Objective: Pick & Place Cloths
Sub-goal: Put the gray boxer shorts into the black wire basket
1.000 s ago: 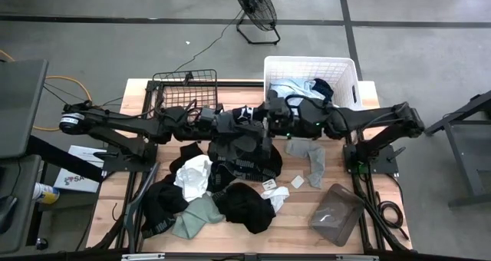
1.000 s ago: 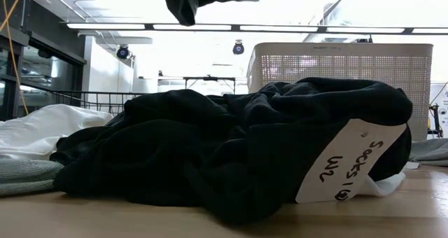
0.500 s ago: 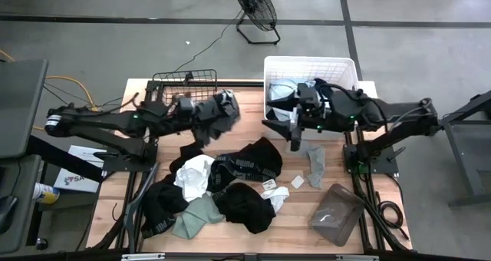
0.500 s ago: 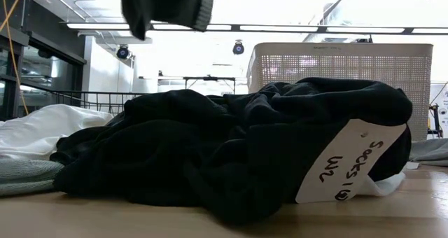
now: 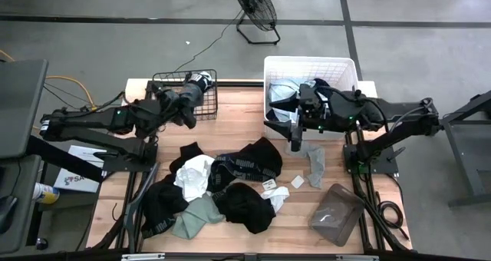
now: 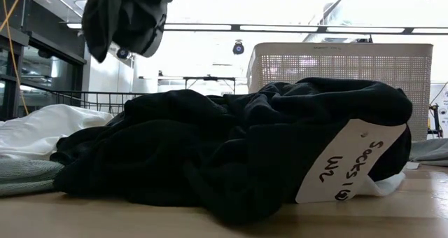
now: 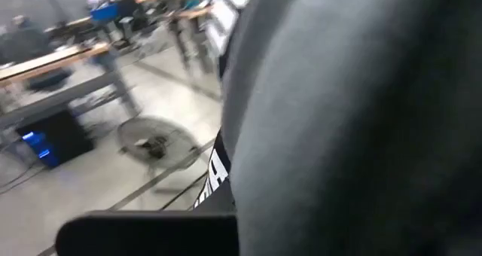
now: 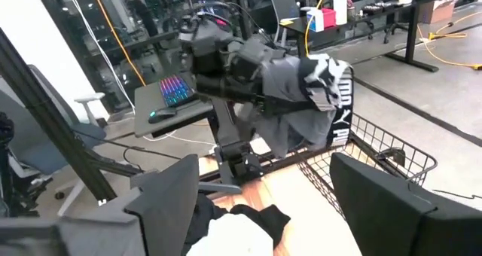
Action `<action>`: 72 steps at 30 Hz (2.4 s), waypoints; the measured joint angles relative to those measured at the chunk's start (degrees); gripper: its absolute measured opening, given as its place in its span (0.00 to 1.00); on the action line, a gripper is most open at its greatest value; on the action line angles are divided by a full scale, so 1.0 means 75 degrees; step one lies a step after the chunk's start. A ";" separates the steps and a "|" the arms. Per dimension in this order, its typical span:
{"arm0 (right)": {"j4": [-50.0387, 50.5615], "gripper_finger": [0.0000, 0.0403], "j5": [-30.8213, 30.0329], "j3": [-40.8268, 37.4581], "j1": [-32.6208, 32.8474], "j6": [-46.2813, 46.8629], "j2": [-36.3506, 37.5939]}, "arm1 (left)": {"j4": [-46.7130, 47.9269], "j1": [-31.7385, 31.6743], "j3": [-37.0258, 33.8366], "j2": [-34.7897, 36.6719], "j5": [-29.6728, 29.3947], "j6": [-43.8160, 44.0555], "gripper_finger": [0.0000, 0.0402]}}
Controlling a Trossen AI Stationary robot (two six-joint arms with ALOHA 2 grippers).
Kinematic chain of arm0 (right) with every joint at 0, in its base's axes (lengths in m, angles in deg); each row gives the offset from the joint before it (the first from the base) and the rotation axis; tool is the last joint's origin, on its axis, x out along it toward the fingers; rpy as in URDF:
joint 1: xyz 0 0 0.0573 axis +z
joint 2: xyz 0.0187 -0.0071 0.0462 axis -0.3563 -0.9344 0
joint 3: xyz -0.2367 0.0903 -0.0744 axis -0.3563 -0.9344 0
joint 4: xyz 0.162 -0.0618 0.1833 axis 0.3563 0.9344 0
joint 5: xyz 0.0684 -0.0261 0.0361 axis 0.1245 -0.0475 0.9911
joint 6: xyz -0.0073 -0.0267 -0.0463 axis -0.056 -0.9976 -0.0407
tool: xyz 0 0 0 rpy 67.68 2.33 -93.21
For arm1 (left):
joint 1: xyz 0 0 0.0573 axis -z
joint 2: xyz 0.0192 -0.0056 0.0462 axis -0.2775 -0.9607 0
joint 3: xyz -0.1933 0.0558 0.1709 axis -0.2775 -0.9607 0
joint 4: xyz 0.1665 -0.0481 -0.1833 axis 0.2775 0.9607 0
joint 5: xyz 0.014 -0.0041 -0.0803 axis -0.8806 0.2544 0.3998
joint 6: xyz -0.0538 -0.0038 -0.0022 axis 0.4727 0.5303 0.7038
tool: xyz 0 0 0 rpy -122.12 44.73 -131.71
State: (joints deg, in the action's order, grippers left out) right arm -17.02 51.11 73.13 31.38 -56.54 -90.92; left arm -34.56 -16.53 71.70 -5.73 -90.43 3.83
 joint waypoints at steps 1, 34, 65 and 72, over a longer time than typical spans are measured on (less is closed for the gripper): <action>0.0000 0.72 0.0000 0.0000 0.0000 0.0000 0.0000 | 0.0160 -0.0211 0.0000 -0.0042 0.0093 0.0024 0.02; 0.0450 0.72 -0.0203 -0.0003 0.0000 0.0380 0.0000 | 0.4696 -0.6956 0.2315 -0.4659 0.6079 0.1560 0.02; 0.1150 0.72 -0.0158 -0.0006 0.0000 0.0393 -0.0006 | 0.5383 -0.7149 0.2393 -0.7039 0.7115 0.1263 0.02; 0.1247 0.72 0.0032 -0.0006 0.0000 0.0557 -0.0006 | 0.5022 -0.7149 0.2393 -0.7303 0.7504 0.1623 0.03</action>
State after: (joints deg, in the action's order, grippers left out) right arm -7.67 51.35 73.09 31.38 -52.36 -90.97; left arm 3.11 -70.15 89.64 -60.50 -34.15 16.00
